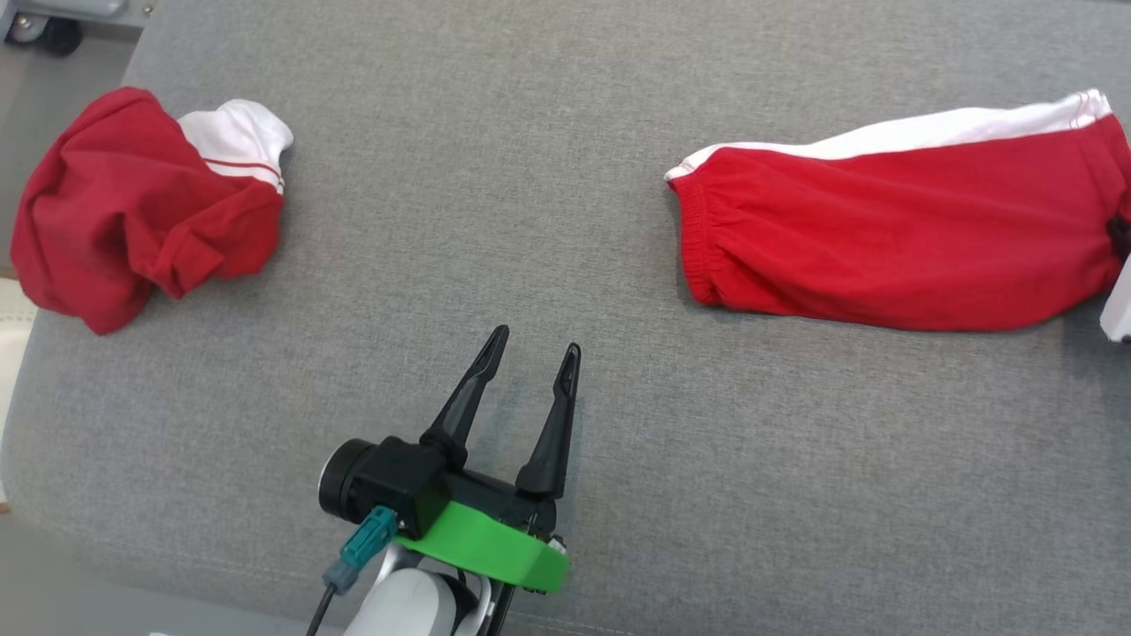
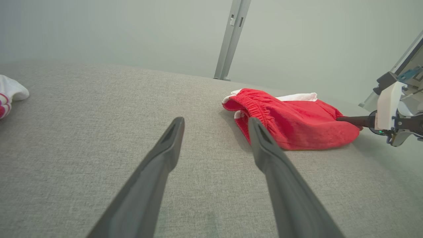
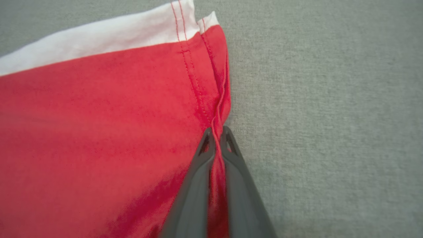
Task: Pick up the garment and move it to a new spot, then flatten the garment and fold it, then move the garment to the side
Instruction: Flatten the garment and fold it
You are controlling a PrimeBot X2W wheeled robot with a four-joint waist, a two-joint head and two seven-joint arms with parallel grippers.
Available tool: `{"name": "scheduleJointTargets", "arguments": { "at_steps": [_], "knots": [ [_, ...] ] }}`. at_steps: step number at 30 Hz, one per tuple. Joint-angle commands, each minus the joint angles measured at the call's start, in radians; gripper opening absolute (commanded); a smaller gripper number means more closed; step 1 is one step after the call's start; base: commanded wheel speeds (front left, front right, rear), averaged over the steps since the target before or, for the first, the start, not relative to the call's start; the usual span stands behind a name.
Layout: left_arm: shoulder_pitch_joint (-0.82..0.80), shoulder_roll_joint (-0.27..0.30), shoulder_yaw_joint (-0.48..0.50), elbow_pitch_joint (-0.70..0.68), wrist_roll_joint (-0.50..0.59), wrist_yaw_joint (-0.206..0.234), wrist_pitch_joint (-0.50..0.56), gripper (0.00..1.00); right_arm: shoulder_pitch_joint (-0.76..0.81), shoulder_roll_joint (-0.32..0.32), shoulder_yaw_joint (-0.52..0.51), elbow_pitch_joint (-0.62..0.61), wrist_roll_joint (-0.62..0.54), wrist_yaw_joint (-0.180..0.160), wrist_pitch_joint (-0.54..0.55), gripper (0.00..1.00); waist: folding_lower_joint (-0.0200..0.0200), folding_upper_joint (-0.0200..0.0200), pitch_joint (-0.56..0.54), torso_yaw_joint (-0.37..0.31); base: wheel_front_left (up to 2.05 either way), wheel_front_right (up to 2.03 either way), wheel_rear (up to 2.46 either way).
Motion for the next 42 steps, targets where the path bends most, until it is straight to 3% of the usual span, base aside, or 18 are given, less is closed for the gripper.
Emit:
{"name": "scheduleJointTargets", "arguments": {
  "at_steps": [1,10,19,30,42],
  "knots": [
    [0.018,0.001,0.007,0.0,0.01,0.001,0.0,1.0,0.064,-0.011,-0.001,-0.003,0.015,-0.002,-0.025,0.0,0.0,0.0,-0.047,-0.057,0.0,0.0,0.0],
    [0.028,0.001,0.023,0.008,0.042,-0.008,0.0,1.0,0.139,-0.036,-0.005,-0.033,0.019,-0.002,-0.084,0.0,0.0,0.0,-0.066,-0.149,0.0,0.0,0.0],
    [0.018,0.001,0.023,0.014,0.037,-0.005,0.0,1.0,0.108,-0.018,0.013,-0.118,0.002,-0.002,-0.089,0.0,0.0,0.0,-0.084,-0.175,0.0,0.0,0.0],
    [0.038,0.001,-0.002,0.015,0.01,0.009,0.0,1.0,0.059,-0.005,0.043,-0.363,-0.052,-0.002,0.004,0.0,0.0,0.0,-0.131,-0.165,0.0,0.0,0.0],
    [0.027,0.001,-0.028,0.012,-0.023,0.018,0.0,1.0,0.06,0.12,0.042,-0.568,-0.119,-0.002,0.147,0.0,0.0,0.0,-0.131,-0.112,0.0,0.0,0.0]
  ]
}}
